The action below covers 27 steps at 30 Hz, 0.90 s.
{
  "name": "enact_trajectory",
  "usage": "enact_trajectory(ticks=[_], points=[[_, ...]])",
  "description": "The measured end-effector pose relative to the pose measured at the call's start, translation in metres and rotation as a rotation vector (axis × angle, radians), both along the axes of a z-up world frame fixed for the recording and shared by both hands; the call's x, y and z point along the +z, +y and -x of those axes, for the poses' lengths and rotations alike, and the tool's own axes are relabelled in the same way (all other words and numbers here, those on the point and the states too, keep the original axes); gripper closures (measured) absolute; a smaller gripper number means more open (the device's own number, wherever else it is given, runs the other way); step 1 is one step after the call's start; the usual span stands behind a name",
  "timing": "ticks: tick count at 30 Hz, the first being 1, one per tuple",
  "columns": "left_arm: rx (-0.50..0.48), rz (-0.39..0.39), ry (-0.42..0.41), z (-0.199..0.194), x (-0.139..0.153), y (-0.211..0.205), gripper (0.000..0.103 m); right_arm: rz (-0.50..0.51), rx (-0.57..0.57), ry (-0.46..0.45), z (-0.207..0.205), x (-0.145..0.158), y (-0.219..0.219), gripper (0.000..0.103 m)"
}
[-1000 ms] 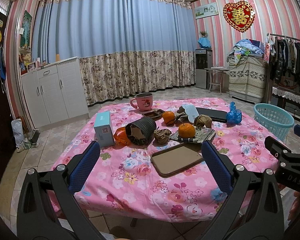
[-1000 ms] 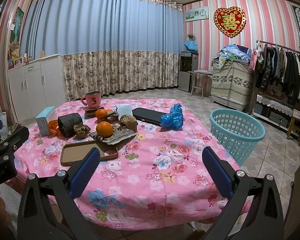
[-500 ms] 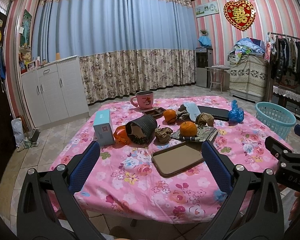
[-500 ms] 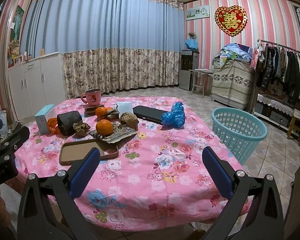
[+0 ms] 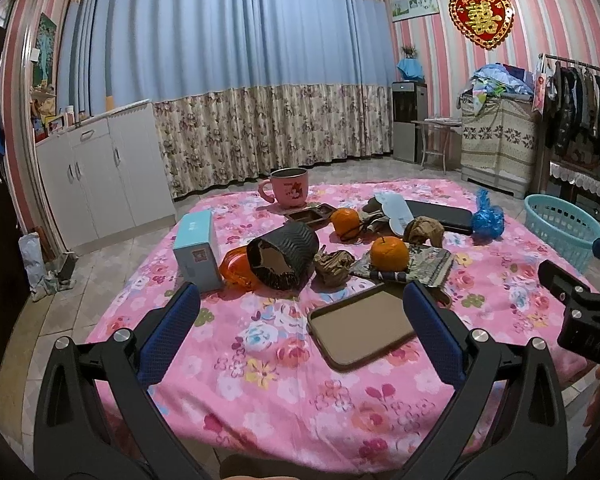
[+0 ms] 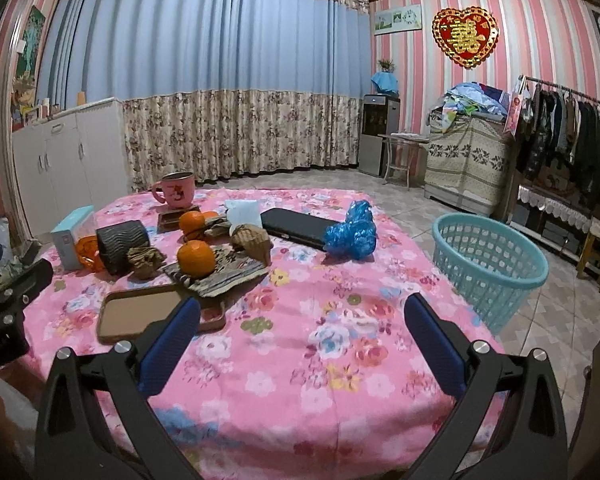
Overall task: Collect trash
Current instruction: 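Reach the left tool to the black ribbed cup and close on it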
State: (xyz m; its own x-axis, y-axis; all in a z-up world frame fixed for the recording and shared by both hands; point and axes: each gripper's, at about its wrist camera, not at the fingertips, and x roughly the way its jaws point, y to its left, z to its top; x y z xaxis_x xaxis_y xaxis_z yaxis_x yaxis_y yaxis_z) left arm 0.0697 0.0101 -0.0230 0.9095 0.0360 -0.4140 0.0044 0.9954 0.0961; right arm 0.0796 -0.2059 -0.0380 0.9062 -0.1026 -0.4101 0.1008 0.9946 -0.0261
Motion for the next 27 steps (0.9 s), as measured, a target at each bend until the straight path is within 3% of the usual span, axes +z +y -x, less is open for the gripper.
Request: enact_trajectory(ticks=[8,13,18,27], points=[[0.03,-0.022,0.063,-0.052,-0.006,0.005,0.005,0.026,0.005,0.007,-0.038,-0.005,-0.009,0.003],[0.022,0.039,0.125,-0.091,-0.009,0.011,0.005,0.073,-0.004,0.042,-0.06,-0.009,-0.011,0.003],[0.023,0.058,0.145,-0.121,-0.012,0.008,0.005,0.041,-0.027,0.073,-0.083,-0.01,-0.025,0.003],[0.1,0.093,0.197,-0.169,-0.014,0.004,0.006,0.042,-0.013,0.059,-0.108,-0.008,-0.03,0.003]])
